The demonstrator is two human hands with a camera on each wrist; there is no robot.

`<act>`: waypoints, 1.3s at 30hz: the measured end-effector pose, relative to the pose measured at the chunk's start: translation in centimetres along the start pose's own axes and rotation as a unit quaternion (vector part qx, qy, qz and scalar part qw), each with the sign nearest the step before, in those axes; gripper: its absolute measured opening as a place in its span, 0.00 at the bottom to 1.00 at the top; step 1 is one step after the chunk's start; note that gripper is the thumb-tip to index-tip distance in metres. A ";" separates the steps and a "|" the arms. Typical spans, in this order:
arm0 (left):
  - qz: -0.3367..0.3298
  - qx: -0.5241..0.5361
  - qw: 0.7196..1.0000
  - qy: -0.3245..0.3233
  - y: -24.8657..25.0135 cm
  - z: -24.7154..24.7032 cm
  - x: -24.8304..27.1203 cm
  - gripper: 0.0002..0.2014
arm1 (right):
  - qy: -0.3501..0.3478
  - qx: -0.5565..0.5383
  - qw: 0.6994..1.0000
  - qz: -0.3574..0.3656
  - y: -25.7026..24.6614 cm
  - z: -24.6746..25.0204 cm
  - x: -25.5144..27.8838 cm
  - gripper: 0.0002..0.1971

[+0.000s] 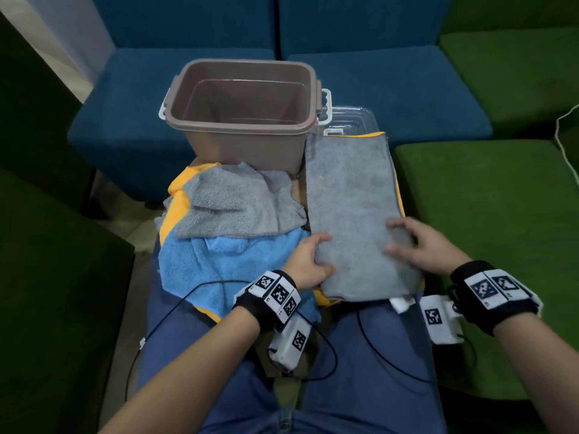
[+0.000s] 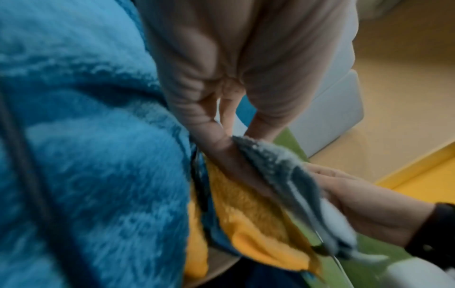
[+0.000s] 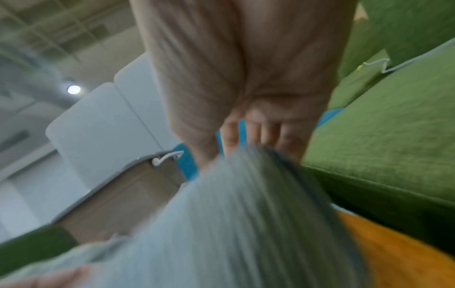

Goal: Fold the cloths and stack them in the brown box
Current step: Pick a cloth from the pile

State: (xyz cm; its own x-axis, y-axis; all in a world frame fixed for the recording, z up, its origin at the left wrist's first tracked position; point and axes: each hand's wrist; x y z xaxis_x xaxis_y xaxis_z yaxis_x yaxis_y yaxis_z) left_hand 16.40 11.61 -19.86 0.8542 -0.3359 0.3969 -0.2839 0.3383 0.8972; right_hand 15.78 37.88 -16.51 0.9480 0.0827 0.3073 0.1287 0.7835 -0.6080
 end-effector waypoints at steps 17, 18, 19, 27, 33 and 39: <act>-0.030 -0.079 0.996 0.021 -0.3 -0.6 0.6 0.36 | 0.043 0.202 0.976 -0.064 0.2 -1.3 0.3 0.10; -0.028 -0.088 0.996 0.016 -0.1 -0.5 0.6 0.36 | 0.017 0.213 0.974 -0.075 0.0 -1.4 0.4 0.09; -0.024 -0.104 0.994 0.007 0.2 -0.3 0.5 0.36 | -0.005 0.221 0.972 -0.083 -0.2 -1.3 0.5 0.08; 0.017 -0.221 0.974 0.041 6.9 4.5 -5.0 0.36 | 0.100 0.178 0.979 -0.022 -3.3 3.2 -5.3 0.08; 0.045 -0.178 0.976 0.114 9.5 5.2 -10.5 0.28 | 0.177 0.064 0.979 -0.085 -4.5 3.6 -12.8 0.17; -0.006 -0.236 0.955 0.178 8.3 3.7 -12.2 0.37 | 0.202 0.028 0.969 -0.141 -4.1 2.6 -15.2 0.11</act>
State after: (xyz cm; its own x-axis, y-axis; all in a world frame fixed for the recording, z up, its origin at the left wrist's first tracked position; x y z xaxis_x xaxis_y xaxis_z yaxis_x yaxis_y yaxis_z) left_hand 2.02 15.32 -16.50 0.9740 -0.0503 0.2211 -0.1170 0.7238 0.6800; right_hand 0.06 34.99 -16.80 0.9155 -0.3784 0.1364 0.3935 0.7725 -0.4984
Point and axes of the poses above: each hand's wrist, its own x-axis away from the middle knuckle, its own z-axis out of the back of the hand, y = z × x, and after that the axes turned 5 degrees about x, right-handed
